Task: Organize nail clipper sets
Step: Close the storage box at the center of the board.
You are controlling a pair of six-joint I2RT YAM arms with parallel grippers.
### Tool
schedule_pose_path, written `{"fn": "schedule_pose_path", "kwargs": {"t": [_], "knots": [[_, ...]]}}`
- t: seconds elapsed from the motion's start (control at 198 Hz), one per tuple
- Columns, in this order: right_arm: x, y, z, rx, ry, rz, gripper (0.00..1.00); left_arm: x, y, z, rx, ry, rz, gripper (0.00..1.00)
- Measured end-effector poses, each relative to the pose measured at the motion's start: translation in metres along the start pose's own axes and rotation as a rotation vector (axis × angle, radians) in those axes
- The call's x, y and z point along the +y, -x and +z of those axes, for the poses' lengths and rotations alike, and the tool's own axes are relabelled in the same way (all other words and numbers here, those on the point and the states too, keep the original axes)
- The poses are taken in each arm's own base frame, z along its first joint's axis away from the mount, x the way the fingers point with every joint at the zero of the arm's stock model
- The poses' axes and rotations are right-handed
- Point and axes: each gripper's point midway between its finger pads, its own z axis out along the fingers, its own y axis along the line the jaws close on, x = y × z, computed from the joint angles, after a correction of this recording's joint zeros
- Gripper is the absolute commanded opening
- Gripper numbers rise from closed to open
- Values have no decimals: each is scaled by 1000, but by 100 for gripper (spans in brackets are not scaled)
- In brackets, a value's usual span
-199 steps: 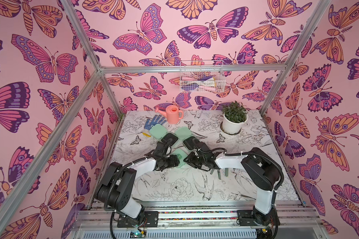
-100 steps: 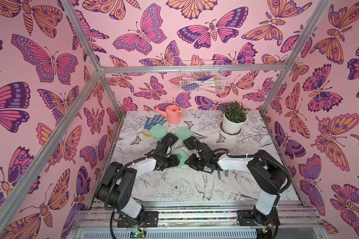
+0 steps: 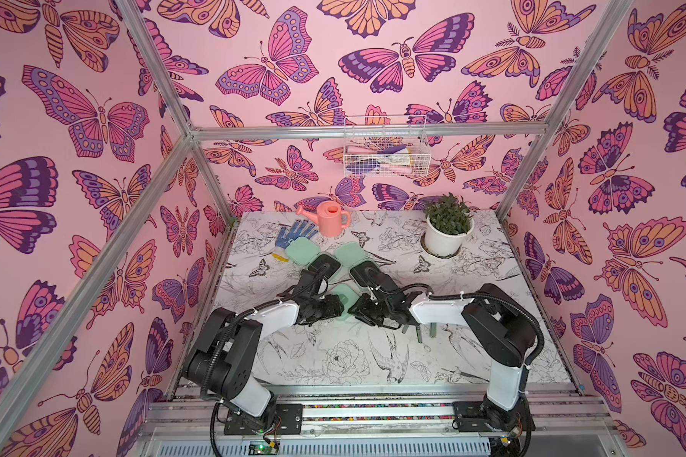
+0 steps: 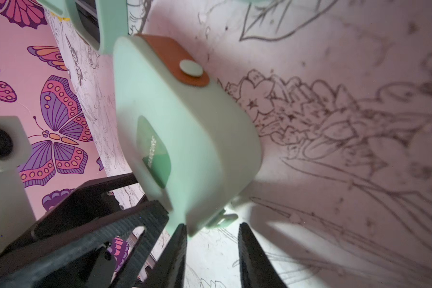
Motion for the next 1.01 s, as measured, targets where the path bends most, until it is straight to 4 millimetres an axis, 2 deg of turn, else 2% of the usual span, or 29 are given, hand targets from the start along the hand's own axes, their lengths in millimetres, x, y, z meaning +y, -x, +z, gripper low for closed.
{"fn": "schedule_pose_path", "kwargs": {"t": [1.011], "knots": [[8, 8, 8, -30, 38, 28, 26, 0, 0, 1, 2, 1, 0, 69]]}}
